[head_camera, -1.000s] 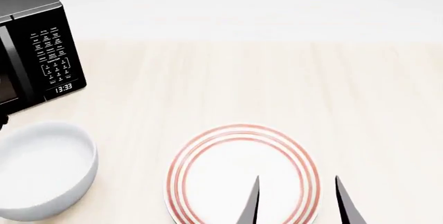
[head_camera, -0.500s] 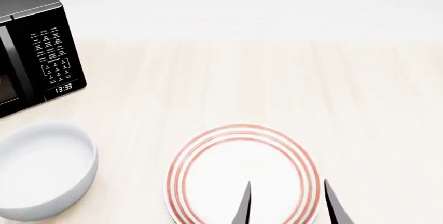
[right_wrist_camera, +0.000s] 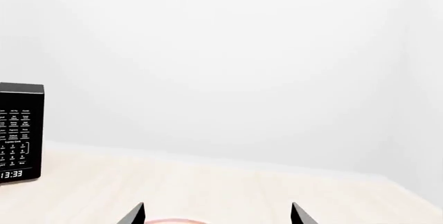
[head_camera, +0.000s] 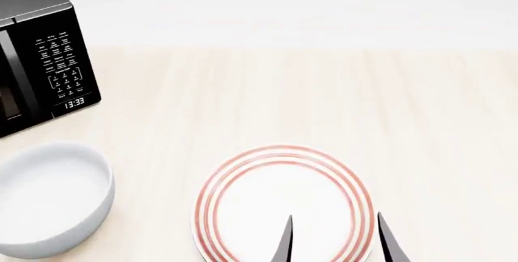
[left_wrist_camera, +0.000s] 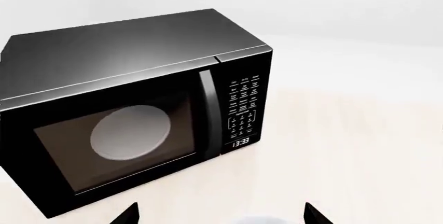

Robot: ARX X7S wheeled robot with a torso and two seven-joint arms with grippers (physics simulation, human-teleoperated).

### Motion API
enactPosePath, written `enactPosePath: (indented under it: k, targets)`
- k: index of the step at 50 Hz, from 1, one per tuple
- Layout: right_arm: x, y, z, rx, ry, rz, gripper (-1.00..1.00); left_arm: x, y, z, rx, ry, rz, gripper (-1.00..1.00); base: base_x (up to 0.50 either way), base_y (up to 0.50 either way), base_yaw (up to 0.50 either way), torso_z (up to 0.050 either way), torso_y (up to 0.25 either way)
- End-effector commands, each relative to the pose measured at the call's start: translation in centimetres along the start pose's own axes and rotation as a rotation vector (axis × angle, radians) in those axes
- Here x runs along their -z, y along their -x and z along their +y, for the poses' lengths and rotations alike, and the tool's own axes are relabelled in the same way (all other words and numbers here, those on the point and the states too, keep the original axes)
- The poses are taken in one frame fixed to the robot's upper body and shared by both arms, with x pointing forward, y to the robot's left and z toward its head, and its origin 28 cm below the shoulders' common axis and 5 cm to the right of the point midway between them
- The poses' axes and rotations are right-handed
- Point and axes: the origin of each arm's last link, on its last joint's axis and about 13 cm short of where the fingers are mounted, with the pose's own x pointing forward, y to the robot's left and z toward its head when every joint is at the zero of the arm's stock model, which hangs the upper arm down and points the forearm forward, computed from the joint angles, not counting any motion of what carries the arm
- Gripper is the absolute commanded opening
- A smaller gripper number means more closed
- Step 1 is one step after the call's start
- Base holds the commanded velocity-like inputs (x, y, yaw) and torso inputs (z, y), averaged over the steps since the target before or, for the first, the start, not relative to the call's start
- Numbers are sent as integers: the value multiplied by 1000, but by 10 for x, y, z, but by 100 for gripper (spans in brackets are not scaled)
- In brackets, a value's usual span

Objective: Pick up the white bowl and put it on the plate.

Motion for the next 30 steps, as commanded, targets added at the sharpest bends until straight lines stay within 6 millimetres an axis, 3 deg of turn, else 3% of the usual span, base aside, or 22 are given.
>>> enactPosePath:
  k: [1,30]
  targets:
    - [1,0,0,0,1,1,100,13,-10,0,9,47,85,100,0,0,0,0,0]
    - [2,0,0,-1,4,0,100,41,-21,-2,-11,28,147,100,0,0,0,0,0]
